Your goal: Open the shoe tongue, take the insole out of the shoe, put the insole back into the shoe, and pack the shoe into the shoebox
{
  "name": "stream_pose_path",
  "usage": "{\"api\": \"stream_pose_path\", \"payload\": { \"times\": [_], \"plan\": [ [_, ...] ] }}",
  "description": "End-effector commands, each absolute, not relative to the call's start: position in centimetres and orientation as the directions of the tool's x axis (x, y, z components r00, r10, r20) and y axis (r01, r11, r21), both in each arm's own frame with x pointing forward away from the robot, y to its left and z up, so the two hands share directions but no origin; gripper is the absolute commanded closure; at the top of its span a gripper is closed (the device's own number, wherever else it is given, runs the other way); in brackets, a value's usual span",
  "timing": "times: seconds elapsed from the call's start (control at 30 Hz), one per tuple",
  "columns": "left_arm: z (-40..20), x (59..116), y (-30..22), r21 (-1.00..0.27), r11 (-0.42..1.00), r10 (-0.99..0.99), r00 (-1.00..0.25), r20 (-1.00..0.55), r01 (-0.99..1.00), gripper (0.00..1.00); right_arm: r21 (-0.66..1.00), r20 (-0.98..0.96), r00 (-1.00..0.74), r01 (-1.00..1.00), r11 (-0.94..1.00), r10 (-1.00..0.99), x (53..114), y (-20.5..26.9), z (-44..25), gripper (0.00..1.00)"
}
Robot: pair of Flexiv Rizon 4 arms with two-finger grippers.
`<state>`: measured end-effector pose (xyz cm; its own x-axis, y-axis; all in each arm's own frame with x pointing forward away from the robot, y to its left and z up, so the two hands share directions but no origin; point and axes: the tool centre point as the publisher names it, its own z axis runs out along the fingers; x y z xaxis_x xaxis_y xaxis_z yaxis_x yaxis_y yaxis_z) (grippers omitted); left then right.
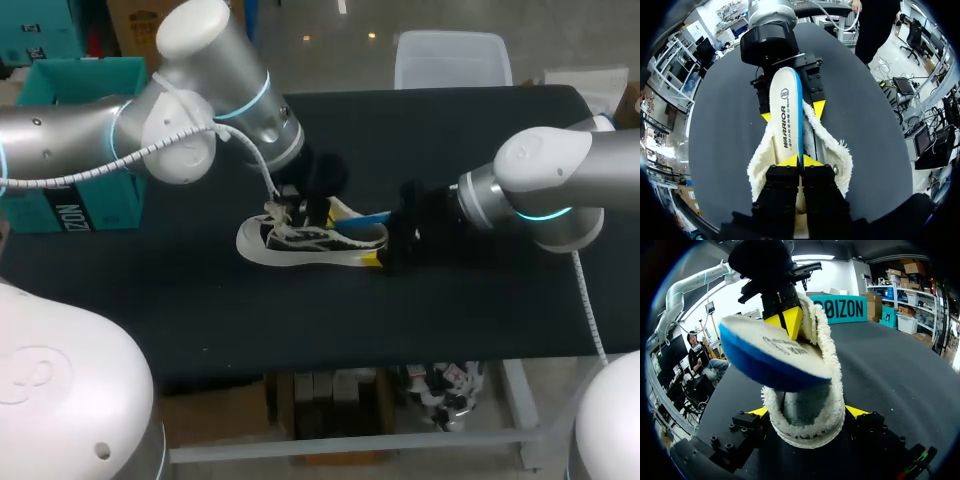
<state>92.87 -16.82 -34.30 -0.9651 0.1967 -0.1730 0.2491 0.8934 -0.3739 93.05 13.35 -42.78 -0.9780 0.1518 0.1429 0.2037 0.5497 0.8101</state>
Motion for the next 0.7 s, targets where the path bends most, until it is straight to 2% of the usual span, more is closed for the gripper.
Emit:
{"api": "stream_pose_path", "payload": {
  "times": [0.03, 0.7],
  "plan": [
    [-33.7, 93.4, -16.6, -0.418, 0.868, 0.223, -0.963, -0.154, 0.268, 1.00, 0.812, 0.144, -0.979, 0.202, 0.547, 0.147, 93.0, 13.3, -43.4, 1.00],
    [-27.8, 93.1, -18.1, -0.562, 0.684, 0.416, -0.881, -0.223, 0.465, 1.00, 0.812, 0.144, -0.979, 0.202, 0.547, 0.147, 93.0, 13.3, -43.4, 1.00]
  ]
}}
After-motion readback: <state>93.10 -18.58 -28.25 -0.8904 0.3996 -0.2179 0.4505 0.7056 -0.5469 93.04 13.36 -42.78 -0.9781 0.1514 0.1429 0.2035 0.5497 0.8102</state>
